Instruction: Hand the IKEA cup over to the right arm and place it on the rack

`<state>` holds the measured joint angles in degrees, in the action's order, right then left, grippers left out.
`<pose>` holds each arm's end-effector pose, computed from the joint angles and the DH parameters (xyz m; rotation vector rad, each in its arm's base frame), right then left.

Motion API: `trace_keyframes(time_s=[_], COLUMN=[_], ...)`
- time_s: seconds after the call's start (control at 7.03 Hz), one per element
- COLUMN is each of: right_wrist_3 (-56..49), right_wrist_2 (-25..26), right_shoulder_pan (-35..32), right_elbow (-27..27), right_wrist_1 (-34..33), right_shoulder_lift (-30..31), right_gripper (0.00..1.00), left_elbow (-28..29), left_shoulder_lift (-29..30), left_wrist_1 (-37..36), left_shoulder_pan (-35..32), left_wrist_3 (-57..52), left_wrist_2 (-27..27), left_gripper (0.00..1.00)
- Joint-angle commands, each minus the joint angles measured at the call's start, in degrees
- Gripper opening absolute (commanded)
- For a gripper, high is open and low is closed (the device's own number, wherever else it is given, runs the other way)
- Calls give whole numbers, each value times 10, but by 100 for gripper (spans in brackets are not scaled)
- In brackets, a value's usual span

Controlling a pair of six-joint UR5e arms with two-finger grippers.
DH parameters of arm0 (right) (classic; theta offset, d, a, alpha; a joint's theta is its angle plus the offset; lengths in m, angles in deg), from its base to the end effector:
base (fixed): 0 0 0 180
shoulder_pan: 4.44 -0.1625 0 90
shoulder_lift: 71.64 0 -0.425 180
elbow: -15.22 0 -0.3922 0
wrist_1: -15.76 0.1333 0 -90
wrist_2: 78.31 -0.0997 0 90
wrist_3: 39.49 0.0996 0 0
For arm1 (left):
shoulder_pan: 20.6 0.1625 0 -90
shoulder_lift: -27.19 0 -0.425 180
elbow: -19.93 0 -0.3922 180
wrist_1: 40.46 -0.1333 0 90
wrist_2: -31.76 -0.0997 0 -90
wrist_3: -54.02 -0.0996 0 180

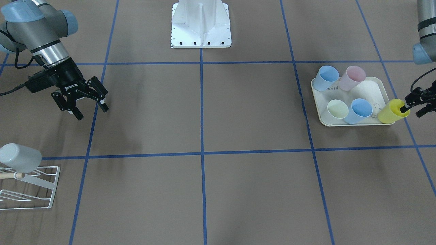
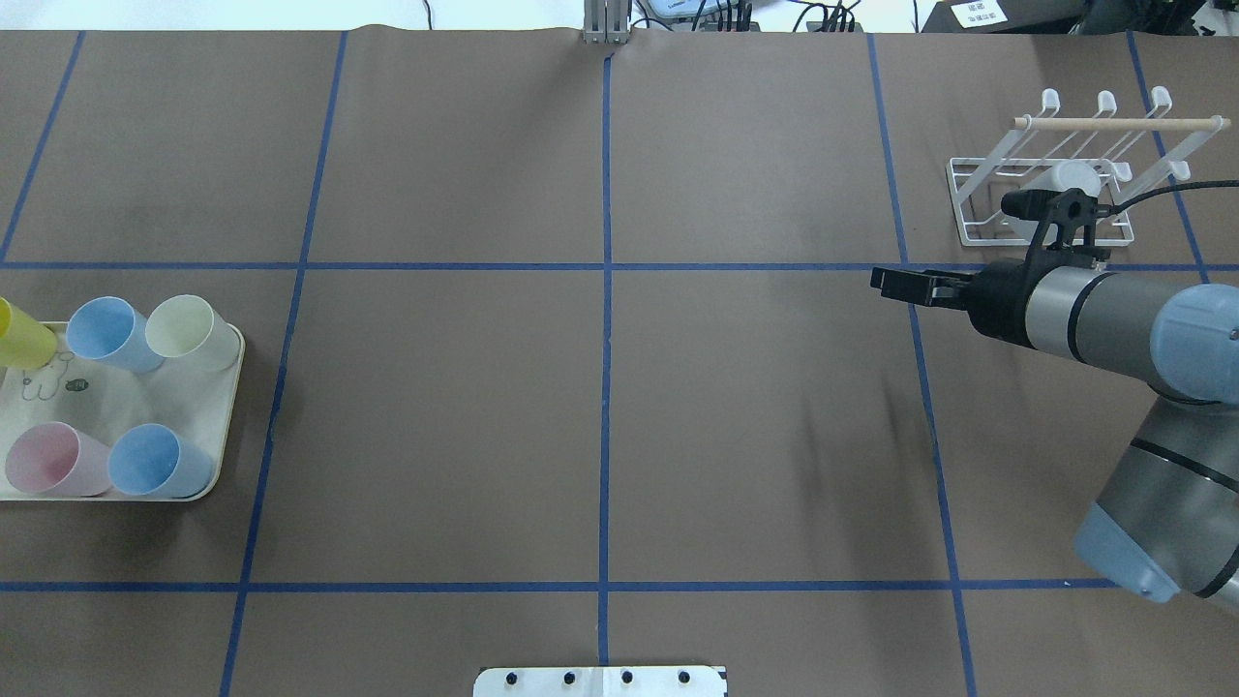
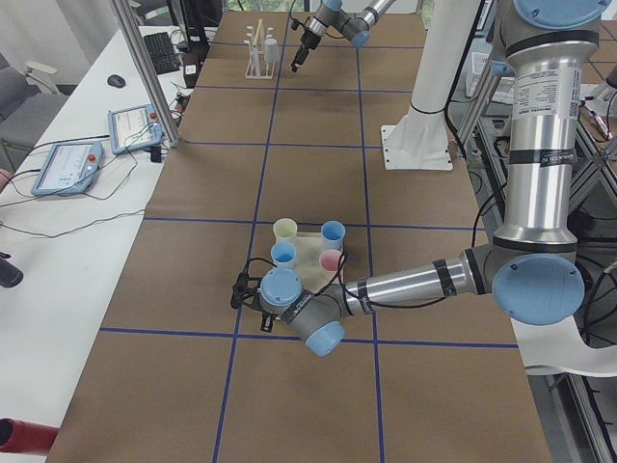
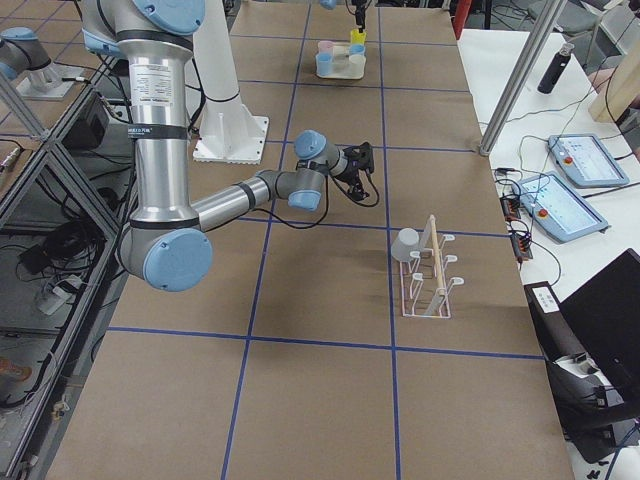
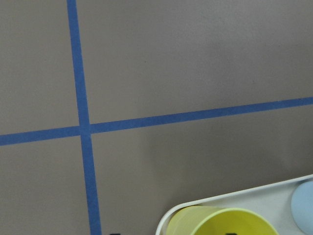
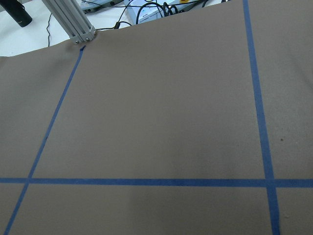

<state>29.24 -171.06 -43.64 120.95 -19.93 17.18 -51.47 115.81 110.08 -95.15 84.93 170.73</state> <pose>-0.3142 -0.4221 0.4110 0.5915 -1.0978 0.2416 0.0709 -0.4749 0.7062 0.2869 1.0088 0.0577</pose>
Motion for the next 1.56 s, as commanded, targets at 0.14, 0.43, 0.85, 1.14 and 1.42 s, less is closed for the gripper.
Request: trace_keyframes(time_s=[0.14, 0.43, 0.85, 1.14, 1.42], right_wrist_3=[0, 0, 0, 0, 81], right_wrist_2=[-2, -2, -3, -4, -3], right_shoulder_pan=[2, 4, 4, 5, 5], right_elbow=[-3, -4, -1, 1, 4], right_wrist_1=[0, 1, 1, 2, 4], right_shoulder_lift=[-1, -1, -1, -3, -28], right_gripper=[100, 100, 100, 100, 100], left_elbow=[1, -2, -56, -72, -122], left_shoulder_lift=[0, 0, -28, -20, 15], left_wrist_1=[0, 2, 0, -1, 9], left_shoulder_pan=[7, 7, -8, -68, -68], left_wrist_3=[-2, -2, 0, 79, 260], left_wrist_2=[-3, -1, 53, 104, 138], left_gripper=[41, 0, 0, 0, 0])
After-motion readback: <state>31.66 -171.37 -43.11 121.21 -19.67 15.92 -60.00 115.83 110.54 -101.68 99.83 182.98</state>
